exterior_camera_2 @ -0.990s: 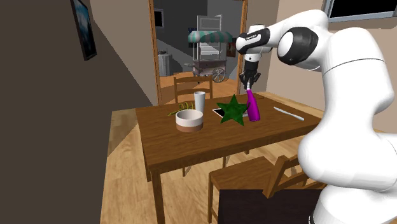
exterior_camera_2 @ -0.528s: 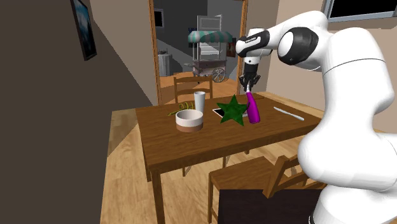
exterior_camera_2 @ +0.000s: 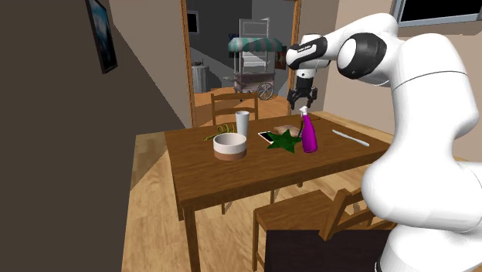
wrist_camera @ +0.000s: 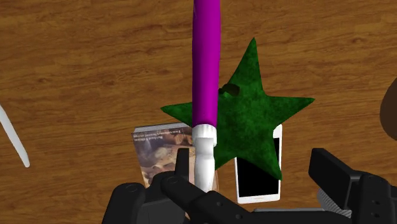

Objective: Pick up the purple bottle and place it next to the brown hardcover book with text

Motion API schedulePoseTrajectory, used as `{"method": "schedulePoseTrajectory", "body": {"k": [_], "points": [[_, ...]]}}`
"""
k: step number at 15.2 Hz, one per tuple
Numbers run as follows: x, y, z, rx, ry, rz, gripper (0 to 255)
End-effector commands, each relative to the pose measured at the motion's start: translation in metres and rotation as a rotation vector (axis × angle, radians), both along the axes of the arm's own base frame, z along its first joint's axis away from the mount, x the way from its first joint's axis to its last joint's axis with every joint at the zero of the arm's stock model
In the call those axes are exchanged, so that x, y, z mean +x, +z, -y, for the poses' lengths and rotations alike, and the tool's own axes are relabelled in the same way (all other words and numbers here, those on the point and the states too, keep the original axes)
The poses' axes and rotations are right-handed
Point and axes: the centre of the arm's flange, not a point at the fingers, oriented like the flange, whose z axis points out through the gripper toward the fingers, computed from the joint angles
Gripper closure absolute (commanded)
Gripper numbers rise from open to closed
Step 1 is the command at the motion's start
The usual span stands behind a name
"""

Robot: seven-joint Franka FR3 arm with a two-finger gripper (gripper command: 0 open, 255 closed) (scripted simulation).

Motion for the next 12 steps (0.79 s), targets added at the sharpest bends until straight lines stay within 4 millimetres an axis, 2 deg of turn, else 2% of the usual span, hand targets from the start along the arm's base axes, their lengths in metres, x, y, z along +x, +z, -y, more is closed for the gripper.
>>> {"method": "schedulePoseTrajectory", "body": {"k": [1, 4, 12], "points": [[-0.002, 0.013, 0.0, 0.0, 0.0, 0.0, 0], [-0.007, 0.049, 0.0, 0.0, 0.0, 0.0, 0], [-0.007, 0.049, 0.0, 0.0, 0.0, 0.0, 0]]}}
